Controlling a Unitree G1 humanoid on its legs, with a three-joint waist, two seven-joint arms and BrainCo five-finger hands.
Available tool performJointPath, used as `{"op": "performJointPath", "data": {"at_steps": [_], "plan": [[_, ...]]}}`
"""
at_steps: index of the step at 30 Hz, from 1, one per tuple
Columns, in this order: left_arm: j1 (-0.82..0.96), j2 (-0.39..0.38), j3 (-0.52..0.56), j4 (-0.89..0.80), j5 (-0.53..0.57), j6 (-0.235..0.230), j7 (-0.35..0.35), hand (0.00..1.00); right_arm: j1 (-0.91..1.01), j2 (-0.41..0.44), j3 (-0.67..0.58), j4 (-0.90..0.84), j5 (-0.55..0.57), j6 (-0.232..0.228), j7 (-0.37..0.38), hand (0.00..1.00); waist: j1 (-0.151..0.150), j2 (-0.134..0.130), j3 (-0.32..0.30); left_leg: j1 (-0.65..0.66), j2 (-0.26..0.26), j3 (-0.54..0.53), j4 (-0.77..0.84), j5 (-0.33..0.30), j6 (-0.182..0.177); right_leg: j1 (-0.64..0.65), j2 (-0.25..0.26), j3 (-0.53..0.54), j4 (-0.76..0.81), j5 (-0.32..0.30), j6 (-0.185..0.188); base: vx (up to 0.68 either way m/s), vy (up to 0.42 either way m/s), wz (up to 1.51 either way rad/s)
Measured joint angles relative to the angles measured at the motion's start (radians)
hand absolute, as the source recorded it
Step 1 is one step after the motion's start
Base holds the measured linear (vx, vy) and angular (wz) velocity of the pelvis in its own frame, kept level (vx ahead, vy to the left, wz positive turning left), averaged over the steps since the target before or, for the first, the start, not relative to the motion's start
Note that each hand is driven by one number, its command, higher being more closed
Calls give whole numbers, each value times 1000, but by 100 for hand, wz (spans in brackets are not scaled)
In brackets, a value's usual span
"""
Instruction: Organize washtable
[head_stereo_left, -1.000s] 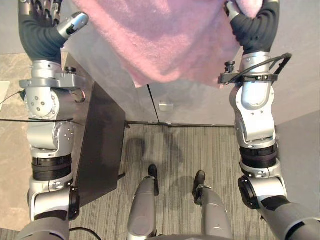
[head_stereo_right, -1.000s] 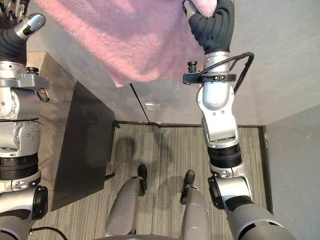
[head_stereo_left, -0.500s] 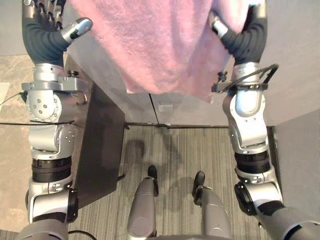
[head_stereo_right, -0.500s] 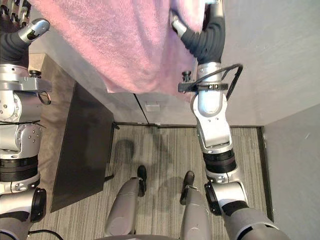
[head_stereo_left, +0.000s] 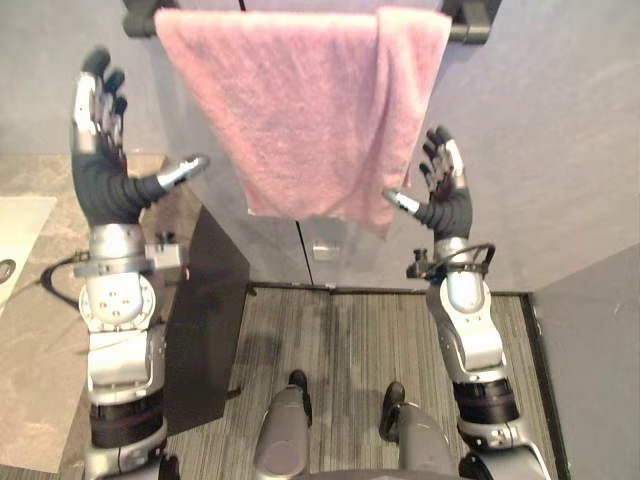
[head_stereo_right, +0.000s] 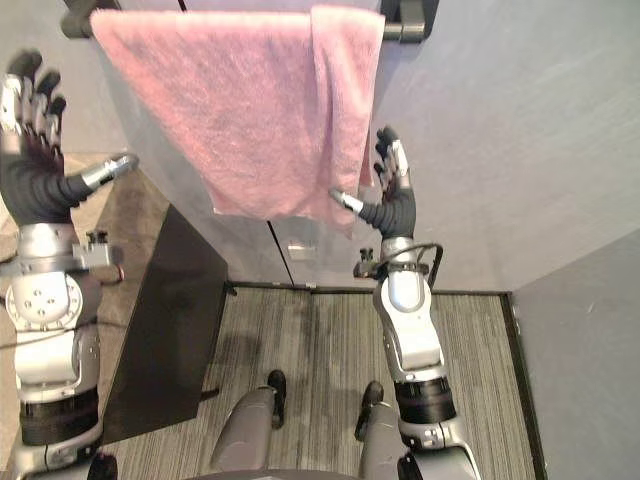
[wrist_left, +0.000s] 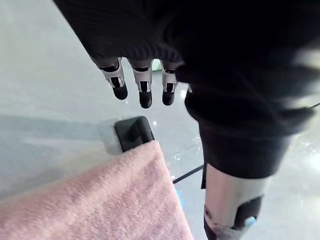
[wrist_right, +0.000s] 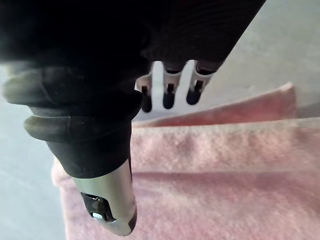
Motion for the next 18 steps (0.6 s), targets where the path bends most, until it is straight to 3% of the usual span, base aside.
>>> {"op": "performJointPath", "data": {"at_steps": [3, 6, 8, 9, 12, 13, 18], "plan": [[139, -54, 31, -34, 44, 10, -50, 0, 108, -22, 20, 4, -11, -5, 88, 0, -8, -5, -10, 46, -11, -2, -28, 2, 3, 59, 3, -5, -52, 12, 11, 82, 25, 4], [289, -95, 18, -117, -2, 7, -127, 0, 222, -45, 49, -31, -12, -6, 175, 0, -9, -10, -19, 84, -13, -1, -45, 2, 5, 111, 10, -2, -118, 37, 19, 95, 36, -6], [391, -92, -20, -165, -157, -10, -190, 0, 299, -65, 88, -105, 36, -8, 232, 0, -15, -12, -25, 103, -14, 2, -55, 0, 7, 143, 14, 0, -157, 50, 24, 62, 27, -4], [441, -84, -67, -178, -286, -23, -233, 0, 334, -84, 125, -157, 96, -22, 271, 0, -22, -13, -27, 118, -17, 3, -60, -1, 9, 162, 14, -1, -174, 55, 28, 49, 27, 1], [485, 2, -244, -179, -540, -32, -318, 0, 328, -119, 251, -239, 279, -75, 344, 0, -38, -20, -40, 157, -25, 6, -87, -7, 6, 195, 14, 3, -199, 57, 30, -1, 21, -3], [481, 27, -277, -177, -567, -36, -324, 0, 313, -120, 274, -241, 301, -81, 352, 0, -41, -22, -42, 165, -26, 7, -93, -8, 4, 200, 15, 4, -202, 56, 31, -40, 9, -8], [353, 228, -460, -86, -833, -42, -351, 0, 34, -137, 425, -216, 420, -123, 330, 0, -57, -23, -48, 174, -28, 19, -106, -4, 3, 202, 16, 19, -218, 69, 30, -38, 7, -7]]}}
